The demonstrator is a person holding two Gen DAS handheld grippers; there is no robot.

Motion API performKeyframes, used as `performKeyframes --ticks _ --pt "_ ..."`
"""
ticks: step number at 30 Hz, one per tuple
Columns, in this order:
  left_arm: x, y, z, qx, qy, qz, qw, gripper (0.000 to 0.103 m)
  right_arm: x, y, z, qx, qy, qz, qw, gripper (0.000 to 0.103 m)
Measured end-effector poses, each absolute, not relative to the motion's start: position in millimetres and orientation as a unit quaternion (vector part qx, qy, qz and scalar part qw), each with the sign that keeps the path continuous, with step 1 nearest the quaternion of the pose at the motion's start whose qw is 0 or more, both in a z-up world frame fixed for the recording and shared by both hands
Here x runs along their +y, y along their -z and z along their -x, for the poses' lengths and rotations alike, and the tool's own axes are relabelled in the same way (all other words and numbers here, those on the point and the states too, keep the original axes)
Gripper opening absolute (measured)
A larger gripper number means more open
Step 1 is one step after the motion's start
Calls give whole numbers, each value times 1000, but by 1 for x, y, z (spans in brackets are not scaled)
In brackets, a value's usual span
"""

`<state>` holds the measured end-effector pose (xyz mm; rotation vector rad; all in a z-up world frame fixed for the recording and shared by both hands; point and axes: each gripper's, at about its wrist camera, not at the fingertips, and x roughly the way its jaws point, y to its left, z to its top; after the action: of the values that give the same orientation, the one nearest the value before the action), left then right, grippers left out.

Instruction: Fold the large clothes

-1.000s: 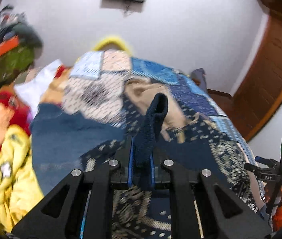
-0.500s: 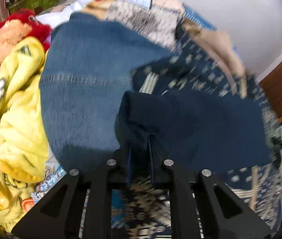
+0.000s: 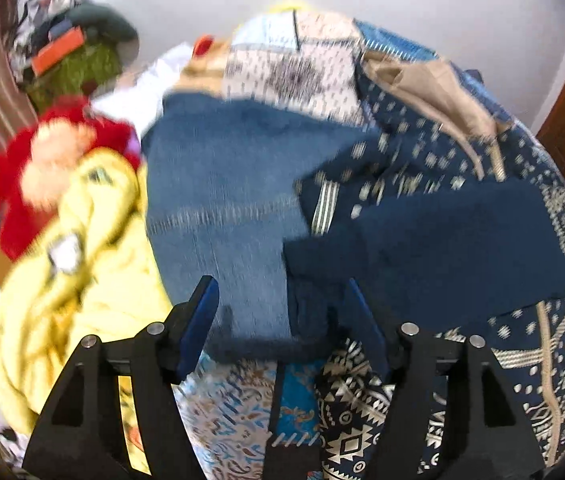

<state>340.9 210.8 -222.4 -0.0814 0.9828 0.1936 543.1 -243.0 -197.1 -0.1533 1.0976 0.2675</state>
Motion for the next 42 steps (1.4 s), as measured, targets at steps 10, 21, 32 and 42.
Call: performKeyframes --ticks 10,21,32,42 --pt "187 160 -410 415 -59 13 908 86 -189 114 -559 419 -174 105 885 103" --pt "132 198 -518 454 -1 -4 891 87 -132 140 -646 446 -191 61 872 103" --pt "158 270 -606 514 -15 153 844 87 -106 244 -743 560 -175 -44 809 102" --pt "157 298 -613 506 29 240 828 31 -77 250 -729 477 -159 67 862 40"
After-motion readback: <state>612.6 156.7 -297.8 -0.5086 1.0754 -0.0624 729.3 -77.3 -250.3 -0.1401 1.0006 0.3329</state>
